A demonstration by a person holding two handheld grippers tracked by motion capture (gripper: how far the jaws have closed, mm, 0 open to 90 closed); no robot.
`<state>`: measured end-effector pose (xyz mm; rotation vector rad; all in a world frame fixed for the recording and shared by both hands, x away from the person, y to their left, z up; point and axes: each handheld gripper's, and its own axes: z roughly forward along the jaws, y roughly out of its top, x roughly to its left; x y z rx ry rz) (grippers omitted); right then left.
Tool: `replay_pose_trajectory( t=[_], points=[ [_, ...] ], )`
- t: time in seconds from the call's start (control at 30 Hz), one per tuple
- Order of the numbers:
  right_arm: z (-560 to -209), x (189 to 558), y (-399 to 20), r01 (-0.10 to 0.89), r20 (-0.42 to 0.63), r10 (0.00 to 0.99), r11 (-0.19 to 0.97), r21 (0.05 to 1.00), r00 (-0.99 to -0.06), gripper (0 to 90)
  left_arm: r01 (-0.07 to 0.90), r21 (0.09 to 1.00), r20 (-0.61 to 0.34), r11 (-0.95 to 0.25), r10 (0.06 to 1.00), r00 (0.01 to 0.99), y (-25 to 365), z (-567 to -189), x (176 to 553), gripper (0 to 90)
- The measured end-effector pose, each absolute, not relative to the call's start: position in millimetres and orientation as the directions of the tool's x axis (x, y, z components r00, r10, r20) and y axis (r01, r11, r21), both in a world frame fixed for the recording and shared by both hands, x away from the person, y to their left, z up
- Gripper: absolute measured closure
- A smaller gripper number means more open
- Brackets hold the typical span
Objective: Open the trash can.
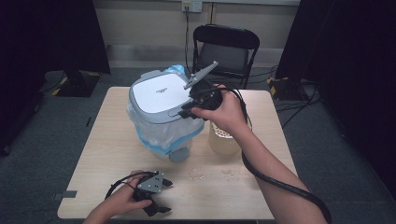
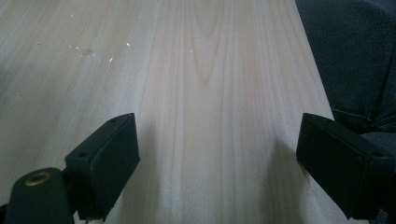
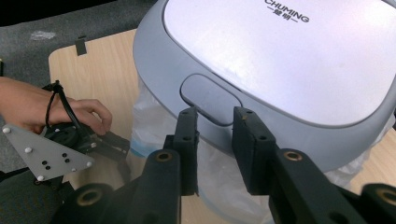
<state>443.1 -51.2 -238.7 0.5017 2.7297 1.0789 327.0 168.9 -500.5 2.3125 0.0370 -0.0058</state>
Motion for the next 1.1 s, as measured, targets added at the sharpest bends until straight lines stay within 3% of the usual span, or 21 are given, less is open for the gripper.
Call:
replay_pose_trajectory(
  t=[1.1],
  points=[
    [-240.9, 454.1, -34.0, 0.287, 0.017, 0.378, 0.671, 0.683, -0.925, 86.1, 0.026, 0.736, -0.015, -0.676, 0.023, 1.000, 168.8, -500.5, 327.2, 12.6]
  ],
)
